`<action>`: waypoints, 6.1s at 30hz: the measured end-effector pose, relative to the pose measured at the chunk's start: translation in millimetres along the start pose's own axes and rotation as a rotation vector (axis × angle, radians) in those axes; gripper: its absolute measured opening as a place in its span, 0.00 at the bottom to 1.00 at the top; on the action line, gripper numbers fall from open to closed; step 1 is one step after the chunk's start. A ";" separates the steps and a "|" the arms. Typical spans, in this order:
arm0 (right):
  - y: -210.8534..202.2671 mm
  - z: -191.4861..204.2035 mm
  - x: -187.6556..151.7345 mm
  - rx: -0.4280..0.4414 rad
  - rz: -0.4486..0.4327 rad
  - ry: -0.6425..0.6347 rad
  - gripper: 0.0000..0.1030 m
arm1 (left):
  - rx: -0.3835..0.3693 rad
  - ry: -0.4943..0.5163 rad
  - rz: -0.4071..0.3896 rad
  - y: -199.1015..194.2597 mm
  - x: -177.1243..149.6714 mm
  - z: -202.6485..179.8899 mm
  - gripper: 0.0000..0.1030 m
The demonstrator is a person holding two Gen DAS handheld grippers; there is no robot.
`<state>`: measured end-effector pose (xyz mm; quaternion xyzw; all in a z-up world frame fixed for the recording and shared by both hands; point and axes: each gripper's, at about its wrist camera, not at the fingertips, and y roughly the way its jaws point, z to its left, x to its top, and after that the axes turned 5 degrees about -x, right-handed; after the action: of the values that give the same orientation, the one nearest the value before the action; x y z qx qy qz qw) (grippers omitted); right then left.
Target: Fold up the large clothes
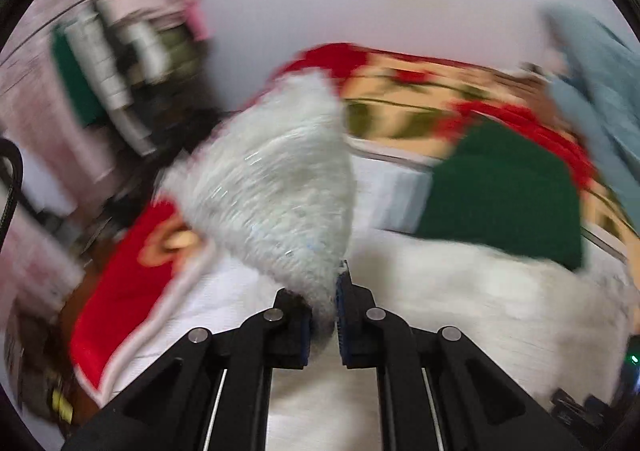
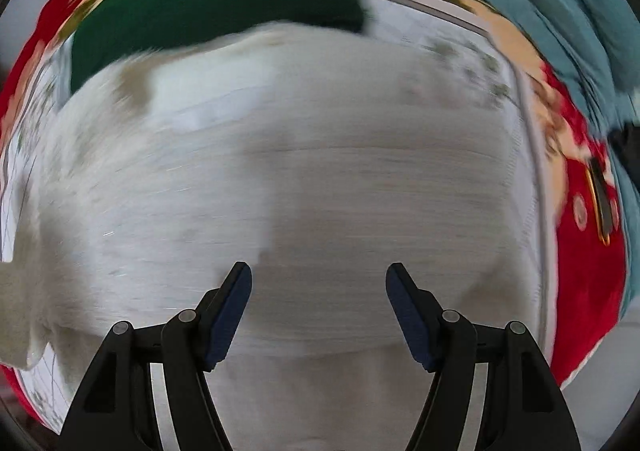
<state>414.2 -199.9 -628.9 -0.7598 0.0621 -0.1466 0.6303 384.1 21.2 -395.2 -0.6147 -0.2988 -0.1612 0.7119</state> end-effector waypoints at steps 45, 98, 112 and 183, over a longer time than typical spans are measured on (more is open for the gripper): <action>53.5 -63.3 49.7 0.425 0.123 0.055 0.09 | 0.285 0.003 0.476 22.1 -144.7 15.7 0.89; 34.2 -149.5 -34.3 0.407 0.293 0.053 0.61 | 0.228 0.110 0.533 56.3 -208.5 -80.5 0.89; 95.1 -197.2 8.5 0.532 0.432 -0.077 0.42 | 0.399 -0.003 0.515 58.6 -203.9 -82.6 0.93; 127.6 -302.0 41.2 0.382 0.409 -0.305 0.80 | 0.651 0.388 0.485 -40.5 -332.8 -315.7 0.95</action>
<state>373.9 -520.4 -698.5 -0.6126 0.0897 0.0901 0.7801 175.6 -339.2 -592.0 -0.3693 -0.0422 0.0001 0.9283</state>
